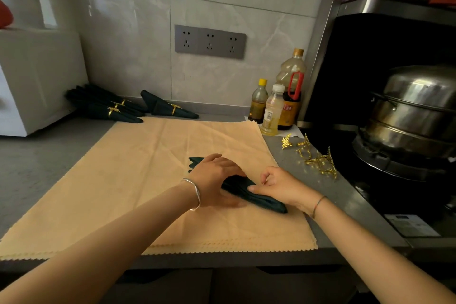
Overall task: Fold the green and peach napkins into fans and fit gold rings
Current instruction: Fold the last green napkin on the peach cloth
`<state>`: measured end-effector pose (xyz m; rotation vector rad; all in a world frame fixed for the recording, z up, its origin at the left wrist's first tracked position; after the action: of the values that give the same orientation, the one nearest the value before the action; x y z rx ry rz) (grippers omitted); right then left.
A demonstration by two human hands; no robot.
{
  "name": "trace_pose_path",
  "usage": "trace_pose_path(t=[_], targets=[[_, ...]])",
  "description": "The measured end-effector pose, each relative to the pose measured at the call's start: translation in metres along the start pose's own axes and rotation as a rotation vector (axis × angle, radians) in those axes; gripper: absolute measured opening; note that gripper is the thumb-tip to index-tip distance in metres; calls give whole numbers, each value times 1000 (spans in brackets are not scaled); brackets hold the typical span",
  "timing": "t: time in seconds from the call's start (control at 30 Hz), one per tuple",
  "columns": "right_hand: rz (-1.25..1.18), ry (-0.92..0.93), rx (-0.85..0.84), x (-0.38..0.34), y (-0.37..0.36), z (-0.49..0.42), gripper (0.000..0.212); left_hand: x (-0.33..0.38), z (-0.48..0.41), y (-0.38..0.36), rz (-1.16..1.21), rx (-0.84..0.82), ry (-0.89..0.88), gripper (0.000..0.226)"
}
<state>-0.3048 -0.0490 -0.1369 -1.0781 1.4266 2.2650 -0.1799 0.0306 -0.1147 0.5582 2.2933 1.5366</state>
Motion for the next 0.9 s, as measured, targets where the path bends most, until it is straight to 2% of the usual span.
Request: trace_pose_path(t=[0.13, 0.2, 0.3, 0.4, 0.5, 0.57, 0.67, 0.77, 0.9], targets=[[-304, -153, -110, 22, 18, 8, 41, 8, -18, 0, -23, 27, -15, 48], [-346, -176, -101, 30, 28, 12, 39, 12, -27, -3, -28, 17, -3, 41], [-233, -109, 116, 42, 59, 16, 26, 16, -41, -5, -40, -23, 5, 36], [-238, -59, 444, 68, 104, 18, 17, 15, -48, -3, -78, -43, 18, 34], [-159, -99, 658, 102, 134, 12, 33, 12, -52, -2, -115, -47, 53, 34], [-93, -156, 686, 118, 140, 5, 51, 9, -55, -3, -131, -61, 73, 33], [-107, -212, 636, 129, 137, -10, 62, 6, -60, -5, -152, -96, 99, 32], [-87, -235, 644, 133, 135, -22, 58, 7, -63, -7, -182, -120, 102, 31], [-109, -204, 684, 134, 139, -25, 39, 7, -63, -7, -222, -151, 100, 35]])
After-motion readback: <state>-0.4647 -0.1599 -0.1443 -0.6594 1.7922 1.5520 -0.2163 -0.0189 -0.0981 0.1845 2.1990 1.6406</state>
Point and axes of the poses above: each hand's wrist, its own z-axis away from the middle knuckle, its own y-axis out of the back of the hand, x = y × z, the point moved 7 cm from there along -z, towards the middle knuckle, and after that the axes turned 15 degrees about -y, right-handed, at the moved point
